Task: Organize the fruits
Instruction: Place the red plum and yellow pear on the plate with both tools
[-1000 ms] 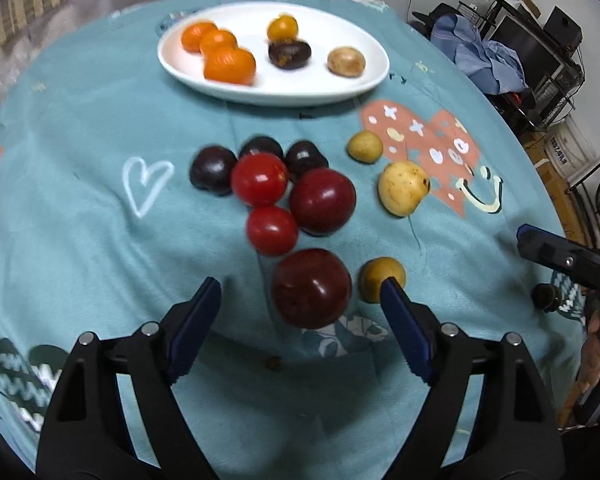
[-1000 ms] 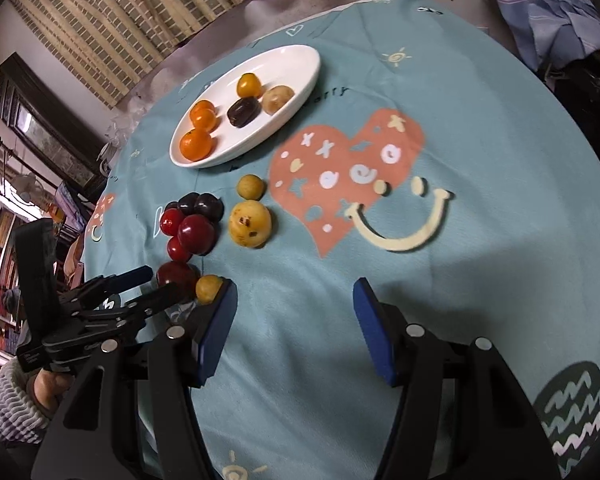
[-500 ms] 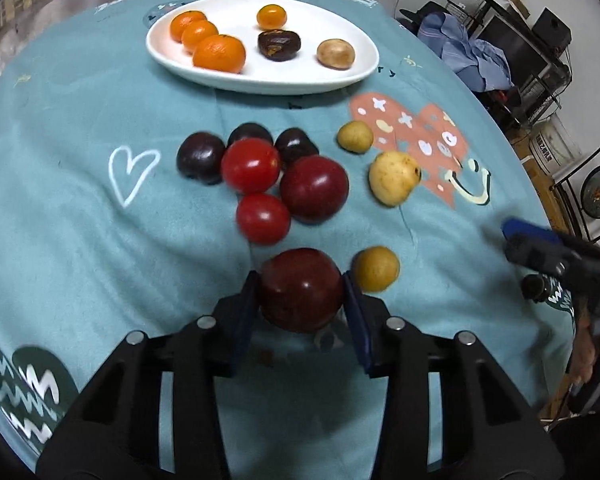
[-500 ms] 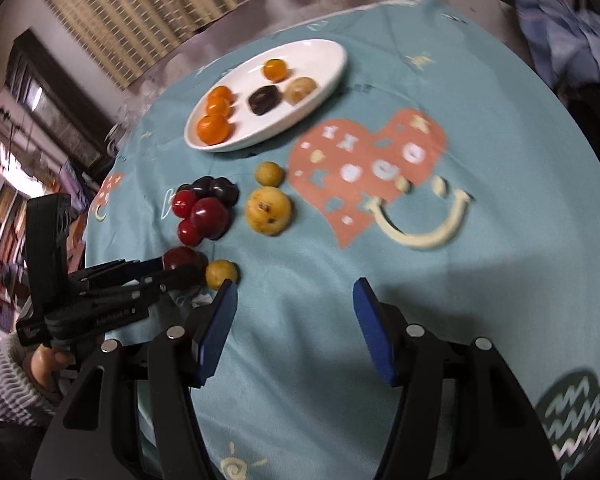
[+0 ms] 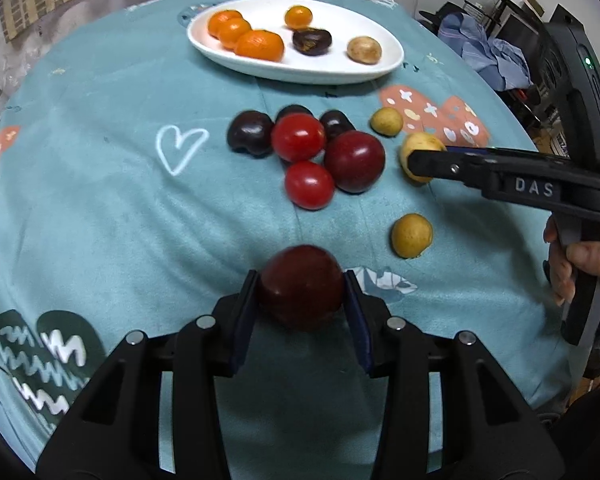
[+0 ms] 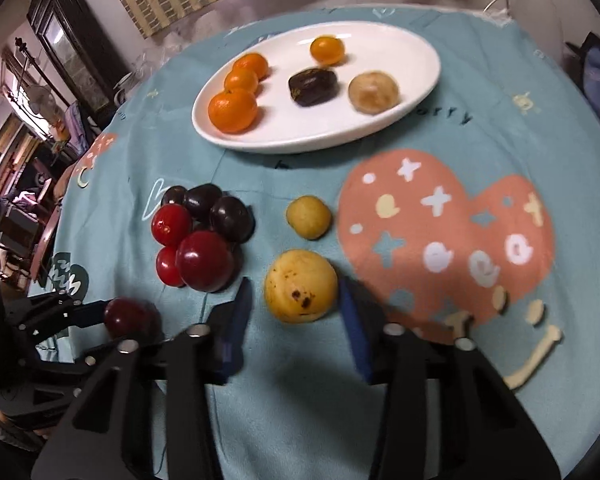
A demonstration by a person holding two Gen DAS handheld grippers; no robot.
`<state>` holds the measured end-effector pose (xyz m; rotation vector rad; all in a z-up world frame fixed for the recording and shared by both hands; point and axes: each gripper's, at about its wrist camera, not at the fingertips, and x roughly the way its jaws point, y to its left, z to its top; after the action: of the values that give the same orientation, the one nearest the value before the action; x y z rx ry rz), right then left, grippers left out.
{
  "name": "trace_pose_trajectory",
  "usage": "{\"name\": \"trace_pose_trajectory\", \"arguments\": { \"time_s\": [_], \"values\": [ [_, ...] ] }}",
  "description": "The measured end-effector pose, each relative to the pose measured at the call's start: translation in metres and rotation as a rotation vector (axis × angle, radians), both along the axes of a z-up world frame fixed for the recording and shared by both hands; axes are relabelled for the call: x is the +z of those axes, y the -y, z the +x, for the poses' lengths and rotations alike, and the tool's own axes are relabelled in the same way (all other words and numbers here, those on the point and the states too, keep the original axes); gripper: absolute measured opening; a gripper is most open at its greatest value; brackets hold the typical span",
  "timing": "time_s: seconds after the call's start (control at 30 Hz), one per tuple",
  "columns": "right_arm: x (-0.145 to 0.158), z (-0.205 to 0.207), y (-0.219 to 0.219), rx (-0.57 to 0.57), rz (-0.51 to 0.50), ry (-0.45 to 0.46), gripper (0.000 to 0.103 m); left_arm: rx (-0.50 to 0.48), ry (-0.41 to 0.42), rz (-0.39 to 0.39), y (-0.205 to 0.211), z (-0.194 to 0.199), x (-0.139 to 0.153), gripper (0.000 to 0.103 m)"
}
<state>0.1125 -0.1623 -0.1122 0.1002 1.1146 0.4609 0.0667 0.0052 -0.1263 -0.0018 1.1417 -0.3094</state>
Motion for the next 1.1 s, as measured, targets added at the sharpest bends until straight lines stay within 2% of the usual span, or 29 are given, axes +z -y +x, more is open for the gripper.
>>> {"name": "trace_pose_trajectory", "arguments": {
  "time_s": [0.03, 0.17, 0.3, 0.47, 0.77, 0.97, 1.03, 1.07, 1.1],
  "values": [
    [0.001, -0.001, 0.0, 0.007, 0.001, 0.0, 0.036, 0.001, -0.009, -0.011, 0.001, 0.001, -0.003, 0.044],
    [0.007, -0.011, 0.012, -0.017, 0.065, -0.009, 0.036, -0.036, 0.031, 0.041, 0.009, -0.003, -0.004, 0.043],
    [0.011, -0.03, 0.024, -0.033, 0.115, -0.034, 0.036, 0.012, 0.0, -0.011, -0.001, 0.003, 0.0, 0.041],
    [0.019, -0.04, 0.038, -0.063, 0.129, -0.017, 0.036, 0.02, 0.025, -0.034, -0.002, 0.018, 0.014, 0.041],
    [0.062, 0.049, 0.037, -0.094, 0.125, 0.148, 0.036, -0.001, 0.138, -0.099, 0.023, 0.121, 0.064, 0.041],
    [0.055, 0.119, 0.034, -0.141, 0.105, 0.177, 0.036, -0.029, 0.112, -0.088, 0.048, 0.164, 0.048, 0.042],
    [0.047, 0.14, 0.031, -0.161, 0.084, 0.155, 0.037, -0.009, 0.09, -0.091, 0.05, 0.17, 0.038, 0.052],
    [0.041, 0.15, 0.032, -0.177, 0.088, 0.131, 0.039, 0.0, 0.091, -0.096, 0.048, 0.172, 0.036, 0.066],
    [0.038, 0.155, 0.035, -0.191, 0.095, 0.112, 0.042, 0.014, 0.101, -0.108, 0.045, 0.171, 0.037, 0.073]
  ]
}}
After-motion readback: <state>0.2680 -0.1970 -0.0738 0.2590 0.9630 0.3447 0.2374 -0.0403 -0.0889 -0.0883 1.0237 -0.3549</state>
